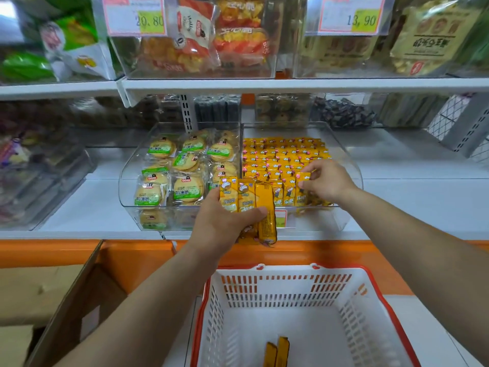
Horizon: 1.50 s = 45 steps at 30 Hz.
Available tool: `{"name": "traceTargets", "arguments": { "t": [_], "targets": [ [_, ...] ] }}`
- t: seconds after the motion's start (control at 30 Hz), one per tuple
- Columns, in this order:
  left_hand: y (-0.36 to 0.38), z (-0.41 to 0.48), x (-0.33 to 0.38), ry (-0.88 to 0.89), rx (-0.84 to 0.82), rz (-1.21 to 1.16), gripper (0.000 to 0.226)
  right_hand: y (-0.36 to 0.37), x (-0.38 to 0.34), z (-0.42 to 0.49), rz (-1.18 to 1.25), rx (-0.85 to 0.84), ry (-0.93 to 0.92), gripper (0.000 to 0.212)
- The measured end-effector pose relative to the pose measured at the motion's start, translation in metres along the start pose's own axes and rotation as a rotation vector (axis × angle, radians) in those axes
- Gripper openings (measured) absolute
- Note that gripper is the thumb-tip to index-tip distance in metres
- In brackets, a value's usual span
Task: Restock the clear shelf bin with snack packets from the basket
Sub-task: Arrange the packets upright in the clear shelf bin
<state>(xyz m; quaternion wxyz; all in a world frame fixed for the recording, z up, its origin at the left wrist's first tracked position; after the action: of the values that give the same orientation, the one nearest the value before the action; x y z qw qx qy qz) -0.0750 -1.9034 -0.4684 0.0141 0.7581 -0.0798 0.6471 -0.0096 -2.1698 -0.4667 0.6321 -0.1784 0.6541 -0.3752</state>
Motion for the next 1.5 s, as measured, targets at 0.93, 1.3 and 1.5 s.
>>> {"name": "traceTargets", "arguments": {
  "t": [0.93,1.3,1.5],
  "targets": [
    [0.056,-0.026,0.002,0.163,-0.192,-0.068,0.056,0.003,-0.035,-0.120,0.567,-0.326,0.029,0.066],
    [0.060,-0.023,-0.021,0.005,-0.217,-0.116,0.042,0.003,-0.025,-0.114,0.774,-0.330,0.150,0.081],
    [0.055,-0.023,-0.021,-0.027,-0.194,-0.120,0.043,-0.012,-0.030,-0.108,0.526,-0.204,-0.025,0.036]
  ]
}}
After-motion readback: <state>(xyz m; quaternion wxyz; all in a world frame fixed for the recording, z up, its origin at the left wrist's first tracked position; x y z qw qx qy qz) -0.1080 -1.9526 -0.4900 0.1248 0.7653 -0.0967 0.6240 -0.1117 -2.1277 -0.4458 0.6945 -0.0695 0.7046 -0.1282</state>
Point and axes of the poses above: each hand's wrist, its own z-axis towards the middle knuckle, its own y-axis out of the palm, x = y × z, the point moved 7 cm from there along z, towards the middle knuckle, and after that the axes turned 1 degree about -y, right-handed, at the moved point
